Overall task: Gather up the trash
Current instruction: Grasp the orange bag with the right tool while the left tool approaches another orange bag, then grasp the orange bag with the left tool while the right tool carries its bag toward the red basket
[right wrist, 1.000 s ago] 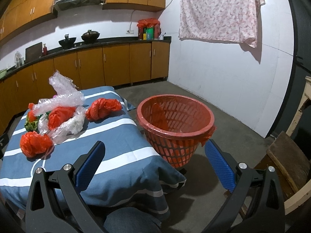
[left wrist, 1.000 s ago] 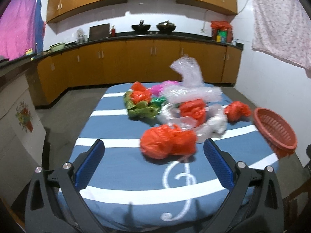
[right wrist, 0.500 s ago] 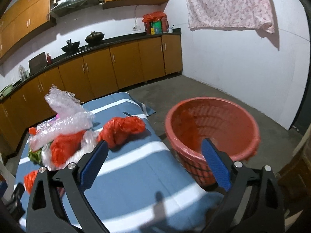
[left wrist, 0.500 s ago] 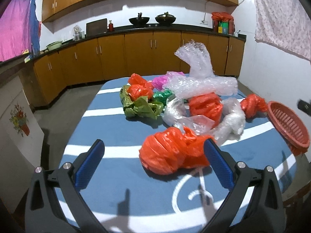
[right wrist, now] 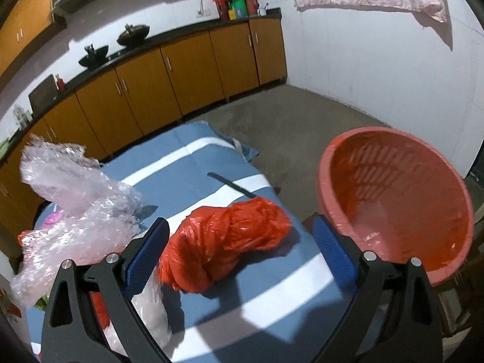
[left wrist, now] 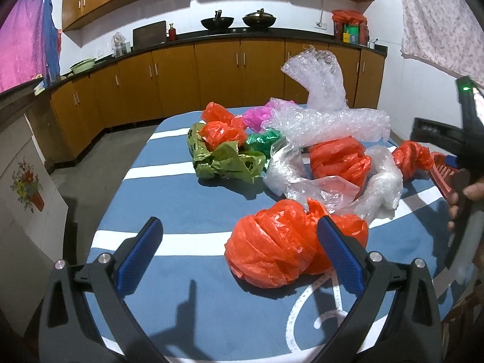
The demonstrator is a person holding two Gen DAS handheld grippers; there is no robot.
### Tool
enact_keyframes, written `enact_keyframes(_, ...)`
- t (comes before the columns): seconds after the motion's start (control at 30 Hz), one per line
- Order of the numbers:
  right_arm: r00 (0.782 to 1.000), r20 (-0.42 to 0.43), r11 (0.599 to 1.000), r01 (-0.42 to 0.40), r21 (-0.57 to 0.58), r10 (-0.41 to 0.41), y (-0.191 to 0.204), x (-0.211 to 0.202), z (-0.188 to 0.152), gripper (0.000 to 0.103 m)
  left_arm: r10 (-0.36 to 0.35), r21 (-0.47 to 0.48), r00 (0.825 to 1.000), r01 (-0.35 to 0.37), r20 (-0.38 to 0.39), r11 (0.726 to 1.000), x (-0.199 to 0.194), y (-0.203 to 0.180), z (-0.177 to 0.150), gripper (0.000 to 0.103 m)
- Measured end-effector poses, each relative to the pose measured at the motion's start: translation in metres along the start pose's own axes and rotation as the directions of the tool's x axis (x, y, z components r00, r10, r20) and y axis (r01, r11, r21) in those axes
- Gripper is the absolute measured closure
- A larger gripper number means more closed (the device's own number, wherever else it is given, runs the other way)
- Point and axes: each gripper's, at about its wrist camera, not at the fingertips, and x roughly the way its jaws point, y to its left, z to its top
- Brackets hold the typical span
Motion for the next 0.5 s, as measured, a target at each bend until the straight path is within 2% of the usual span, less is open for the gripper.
enact_keyframes(0.03,1.0,-0.008,1.0,0.003,-0.009,-0.004,0.002,0.003,-0.001,0.008,-0.001,0.0,1.0,0.001,0.001,1.0,0.001,0.0,0.0,0.004)
enact_keyframes(0.1,1.0,-0.027,0.999,-0.006,-0.042,0.005,0.007,0.008,-0.003,0.015,-0.005,0.002,1.0,0.005,0.001,1.0,0.002,0.0,0.001,0.004)
enact_keyframes(0.2,1.0,-0.004,0.991,-0.031,-0.127,0.031,0.016,0.005,-0.013,0.031,-0.013,0.008,1.0,0.013,0.003,1.0,0.004,-0.001,0.001,0.004)
enact_keyframes(0.27,0.998,-0.005,0.982,-0.061,-0.177,0.061,0.022,0.002,-0.015,0.054,-0.022,0.009,1.0,0.022,0.001,1.0,0.005,-0.001,0.0,0.004)
enact_keyframes(0.3,0.998,-0.01,0.977,-0.07,-0.199,0.07,0.024,-0.001,-0.017,0.058,-0.028,0.008,1.0,0.028,-0.001,1.0,0.005,-0.001,0.0,0.004)
enact_keyframes(0.37,0.996,-0.012,0.971,-0.089,-0.221,0.088,0.026,-0.003,-0.018,0.075,-0.042,0.005,0.999,0.042,-0.003,0.999,0.005,-0.002,0.0,0.004)
enact_keyframes(0.5,0.995,-0.01,0.969,-0.103,-0.223,0.103,0.024,-0.012,-0.021,0.082,-0.071,0.003,0.997,0.071,0.003,0.997,0.004,-0.004,0.004,0.004)
